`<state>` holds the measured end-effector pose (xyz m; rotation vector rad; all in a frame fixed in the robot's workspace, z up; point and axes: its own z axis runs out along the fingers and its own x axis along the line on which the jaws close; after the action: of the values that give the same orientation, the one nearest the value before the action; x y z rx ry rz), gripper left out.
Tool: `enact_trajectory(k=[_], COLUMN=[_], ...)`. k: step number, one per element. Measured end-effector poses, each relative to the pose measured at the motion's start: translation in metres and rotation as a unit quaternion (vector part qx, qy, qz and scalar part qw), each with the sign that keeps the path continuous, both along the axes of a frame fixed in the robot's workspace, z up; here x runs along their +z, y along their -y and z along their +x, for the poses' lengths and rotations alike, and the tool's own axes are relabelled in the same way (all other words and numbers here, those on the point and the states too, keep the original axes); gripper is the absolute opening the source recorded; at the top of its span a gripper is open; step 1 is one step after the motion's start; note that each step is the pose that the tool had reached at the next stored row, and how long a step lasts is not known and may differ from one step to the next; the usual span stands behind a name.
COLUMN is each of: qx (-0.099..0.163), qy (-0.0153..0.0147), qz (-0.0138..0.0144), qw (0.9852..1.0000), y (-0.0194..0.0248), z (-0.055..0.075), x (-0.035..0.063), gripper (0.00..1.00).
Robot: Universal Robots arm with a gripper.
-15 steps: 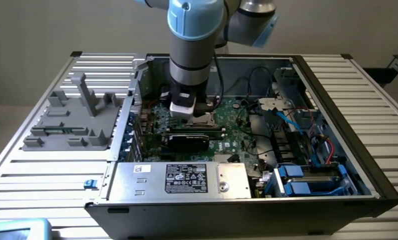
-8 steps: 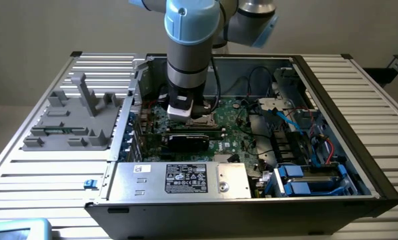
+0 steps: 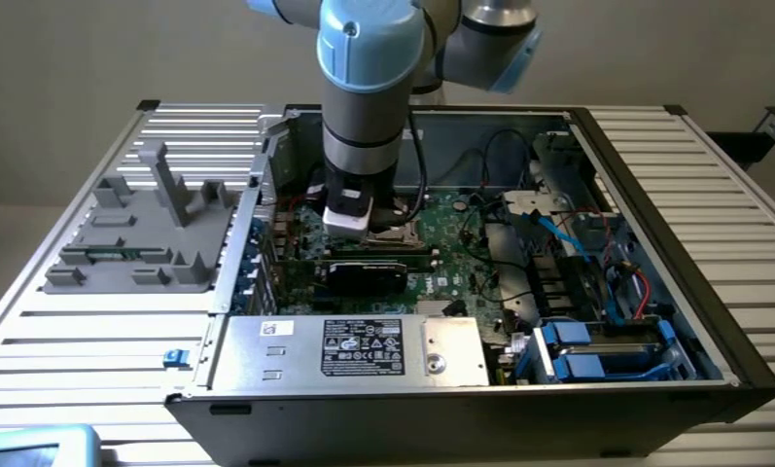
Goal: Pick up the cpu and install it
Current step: 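Install the second cpu locking lever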
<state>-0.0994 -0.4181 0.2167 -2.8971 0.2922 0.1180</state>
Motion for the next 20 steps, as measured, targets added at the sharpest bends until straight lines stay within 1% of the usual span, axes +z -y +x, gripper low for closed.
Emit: enact_trajectory(k=[8, 16, 20], qx=[0.0, 0.0, 0.0], qy=[0.0, -0.0001, 0.0], qz=[0.0051, 0.0078, 0.009], qw=[1.0, 1.0, 1.0], y=[0.0, -0.0004, -0.002], z=[-0.0001, -0.0001, -0.0009], x=[-0.0042, -0.0084, -0.0093], gripper=[0.11, 0.11, 0.11])
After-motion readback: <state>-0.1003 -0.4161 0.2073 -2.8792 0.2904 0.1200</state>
